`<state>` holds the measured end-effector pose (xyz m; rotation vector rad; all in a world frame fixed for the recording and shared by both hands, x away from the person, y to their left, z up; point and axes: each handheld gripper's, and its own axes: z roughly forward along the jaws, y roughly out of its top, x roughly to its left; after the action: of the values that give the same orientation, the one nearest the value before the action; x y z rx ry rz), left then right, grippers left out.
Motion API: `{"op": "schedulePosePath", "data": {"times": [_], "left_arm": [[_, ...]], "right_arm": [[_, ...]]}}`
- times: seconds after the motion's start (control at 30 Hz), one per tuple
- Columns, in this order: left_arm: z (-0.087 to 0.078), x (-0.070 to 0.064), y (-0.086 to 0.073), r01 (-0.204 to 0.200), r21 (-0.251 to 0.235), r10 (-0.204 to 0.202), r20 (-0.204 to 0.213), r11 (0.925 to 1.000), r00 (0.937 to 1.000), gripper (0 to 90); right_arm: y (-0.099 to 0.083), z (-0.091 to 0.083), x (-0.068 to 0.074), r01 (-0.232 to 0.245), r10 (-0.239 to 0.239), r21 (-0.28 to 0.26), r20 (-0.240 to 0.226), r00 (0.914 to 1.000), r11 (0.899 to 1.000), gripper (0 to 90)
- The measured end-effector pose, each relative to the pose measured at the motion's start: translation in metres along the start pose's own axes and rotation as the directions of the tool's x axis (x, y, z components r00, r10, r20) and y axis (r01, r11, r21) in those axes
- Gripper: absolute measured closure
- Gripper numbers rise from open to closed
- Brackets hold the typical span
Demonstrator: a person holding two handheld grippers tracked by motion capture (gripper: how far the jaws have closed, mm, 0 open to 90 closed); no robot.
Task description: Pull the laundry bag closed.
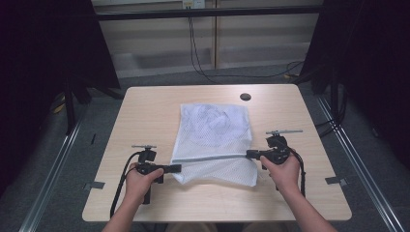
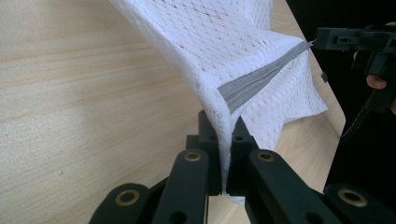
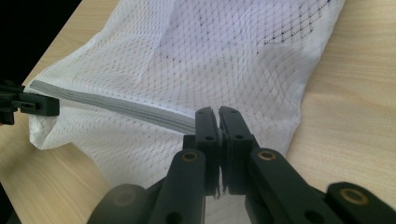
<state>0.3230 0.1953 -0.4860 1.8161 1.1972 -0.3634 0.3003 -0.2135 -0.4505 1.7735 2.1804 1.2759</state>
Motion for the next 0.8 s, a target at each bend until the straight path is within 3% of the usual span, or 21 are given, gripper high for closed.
{"op": "schedulePosePath", "data": {"times": [0.8], "left_arm": [[-0.002,0.000,-0.001,0.002,0.003,-0.002,-0.007,1.0000,1.0000,88.7]], "right_arm": [[-0.007,-0.012,-0.015,-0.010,0.011,-0.015,0.047,0.9988,1.000,87.1]]}}
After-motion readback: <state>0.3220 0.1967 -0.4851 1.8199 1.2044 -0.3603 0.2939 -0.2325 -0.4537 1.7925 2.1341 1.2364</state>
